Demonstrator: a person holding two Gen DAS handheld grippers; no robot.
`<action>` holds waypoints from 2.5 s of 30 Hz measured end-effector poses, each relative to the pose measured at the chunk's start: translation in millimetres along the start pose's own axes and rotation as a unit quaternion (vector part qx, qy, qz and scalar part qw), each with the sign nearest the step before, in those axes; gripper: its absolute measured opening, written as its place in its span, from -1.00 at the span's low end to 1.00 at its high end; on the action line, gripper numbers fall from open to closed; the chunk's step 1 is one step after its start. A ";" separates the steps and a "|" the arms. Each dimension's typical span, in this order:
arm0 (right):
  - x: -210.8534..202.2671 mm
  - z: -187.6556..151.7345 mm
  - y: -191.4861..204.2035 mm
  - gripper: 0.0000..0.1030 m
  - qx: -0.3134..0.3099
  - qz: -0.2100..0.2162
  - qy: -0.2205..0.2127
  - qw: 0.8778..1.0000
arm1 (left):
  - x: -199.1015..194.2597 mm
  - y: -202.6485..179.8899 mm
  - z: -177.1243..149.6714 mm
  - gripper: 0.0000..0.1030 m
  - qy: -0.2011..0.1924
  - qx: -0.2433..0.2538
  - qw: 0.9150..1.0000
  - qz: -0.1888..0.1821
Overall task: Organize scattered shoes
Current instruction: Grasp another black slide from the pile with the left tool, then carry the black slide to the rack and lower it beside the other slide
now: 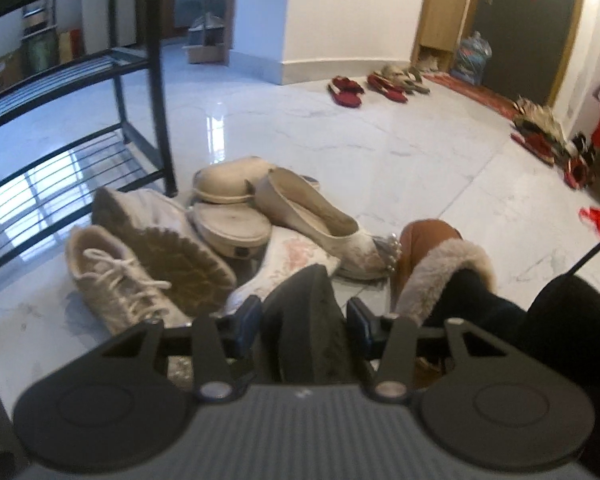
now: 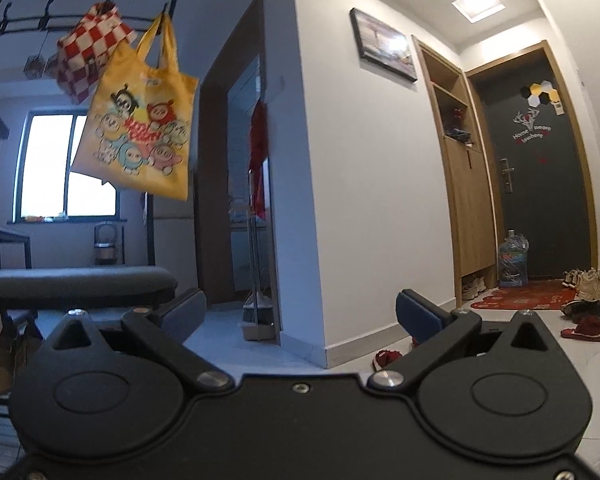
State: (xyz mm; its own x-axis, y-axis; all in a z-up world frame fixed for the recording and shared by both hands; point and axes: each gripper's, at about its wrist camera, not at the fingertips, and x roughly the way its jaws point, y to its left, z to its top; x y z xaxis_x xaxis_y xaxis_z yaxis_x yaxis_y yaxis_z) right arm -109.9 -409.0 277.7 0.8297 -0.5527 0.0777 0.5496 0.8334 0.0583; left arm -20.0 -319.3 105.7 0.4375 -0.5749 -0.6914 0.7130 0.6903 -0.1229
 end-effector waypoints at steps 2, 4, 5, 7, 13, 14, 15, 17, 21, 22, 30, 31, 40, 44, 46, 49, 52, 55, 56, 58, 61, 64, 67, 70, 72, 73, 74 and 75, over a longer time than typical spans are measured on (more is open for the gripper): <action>1.1 -1.9 9.2 1.00 -0.008 0.003 0.004 1.000 | -10.1 4.1 0.8 -0.11 -0.009 -0.004 1.000 0.000; 2.3 -3.8 18.3 1.00 -0.016 0.005 0.007 1.000 | -28.5 10.5 1.9 -0.11 -0.027 -0.011 1.000 -0.003; 2.9 -4.7 22.9 1.00 -0.020 0.007 0.009 1.000 | -36.5 12.8 3.1 -0.11 -0.037 -0.011 0.999 -0.002; 4.3 -6.2 31.3 1.00 -0.025 0.009 0.013 1.000 | -52.9 17.1 5.6 -0.11 -0.059 -0.011 0.998 0.001; 11.2 -7.2 49.2 1.00 -0.021 0.014 0.022 0.999 | -92.2 40.9 11.6 -0.10 -0.115 -0.011 0.992 0.044; 12.4 -7.4 52.2 1.00 -0.020 0.015 0.023 0.999 | -98.3 45.3 12.4 -0.10 -0.124 -0.011 0.991 0.052; 13.5 -7.6 55.2 1.00 -0.020 0.015 0.025 0.999 | -101.9 48.8 12.1 -0.10 -0.129 -0.011 0.990 0.059; 17.8 -12.7 59.1 1.00 -0.019 0.016 0.036 0.999 | -110.3 62.7 9.5 -0.10 -0.138 -0.013 0.987 0.084; 22.9 -22.6 75.5 1.00 -0.032 0.029 0.061 0.997 | -108.6 99.1 -5.3 -0.10 -0.143 -0.038 0.980 0.132; 23.9 -25.0 80.2 1.00 -0.036 0.033 0.067 0.997 | -103.6 108.3 -12.3 -0.10 -0.143 -0.046 0.978 0.143; 32.5 -57.1 106.6 1.00 -0.065 0.055 0.149 0.985 | -64.0 181.9 -67.6 -0.23 -0.143 -0.103 0.957 0.229; 33.7 -60.2 108.7 1.00 -0.067 0.056 0.158 0.984 | -59.0 191.1 -74.5 -0.26 -0.142 -0.110 0.954 0.239; 40.5 -77.2 126.4 1.00 -0.066 0.087 0.216 0.970 | -22.1 218.0 -120.9 -0.07 -0.078 -0.149 0.950 0.262; 42.4 -90.1 131.3 1.00 -0.061 0.114 0.259 0.957 | -35.0 223.9 -113.8 0.66 -0.089 -0.205 0.947 0.233; 43.4 -96.5 133.7 1.00 -0.059 0.127 0.280 0.950 | -45.7 227.4 -109.8 0.69 -0.097 -0.212 0.944 0.232; 44.8 -106.2 137.3 1.00 -0.056 0.147 0.311 0.937 | -69.7 244.8 -102.1 0.76 -0.118 -0.218 0.937 0.245; 48.0 -116.9 140.9 1.00 -0.048 0.169 0.347 0.921 | -94.8 257.5 -90.1 0.83 -0.132 -0.229 0.928 0.265; 57.8 -134.4 146.1 1.00 -0.028 0.199 0.406 0.892 | -117.9 262.3 -76.4 0.83 -0.121 -0.228 0.924 0.282; 59.9 -141.2 149.4 1.00 -0.029 0.209 0.423 0.881 | -129.2 263.6 -71.6 0.83 -0.116 -0.223 0.926 0.282; 59.7 -151.9 154.7 1.00 -0.037 0.213 0.448 0.867 | -149.1 263.8 -68.3 0.83 -0.109 -0.213 0.930 0.277; 52.4 -165.3 162.1 1.00 -0.074 0.197 0.466 0.860 | -176.5 264.6 -63.5 0.85 -0.100 -0.197 0.938 0.269; 45.9 -168.7 165.6 1.00 -0.112 0.194 0.487 0.844 | -195.7 267.9 -53.5 0.93 -0.092 -0.163 0.948 0.258; 46.3 -167.6 172.0 1.00 -0.140 0.209 0.509 0.823 | -202.6 271.6 -41.7 0.94 -0.087 -0.130 0.953 0.258; 47.9 -185.6 194.6 1.00 -0.155 0.258 0.528 0.794 | -201.9 275.1 -36.3 0.96 -0.092 -0.114 0.956 0.254; 44.5 -211.6 212.3 1.00 -0.165 0.265 0.530 0.789 | -200.8 277.3 -33.2 0.97 -0.097 -0.105 0.957 0.251; 42.6 -224.6 219.7 1.00 -0.168 0.261 0.529 0.790 | -195.6 277.7 -37.5 0.98 -0.114 -0.091 0.957 0.249; 40.8 -236.3 225.3 1.00 -0.168 0.254 0.527 0.793 | -190.5 277.5 -43.4 0.98 -0.129 -0.080 0.956 0.249; 39.5 -248.4 230.5 1.00 -0.164 0.247 0.528 0.796 | -184.5 278.0 -47.0 0.98 -0.129 -0.077 0.956 0.251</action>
State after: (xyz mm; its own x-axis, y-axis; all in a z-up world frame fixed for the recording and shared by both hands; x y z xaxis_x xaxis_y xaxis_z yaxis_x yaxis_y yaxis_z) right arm 73.7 -237.3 47.0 0.4762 0.0107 -0.8793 -0.0171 0.9999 0.0029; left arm 71.7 -0.7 165.7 0.8384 -0.2293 -0.4945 0.2966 0.9530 0.0609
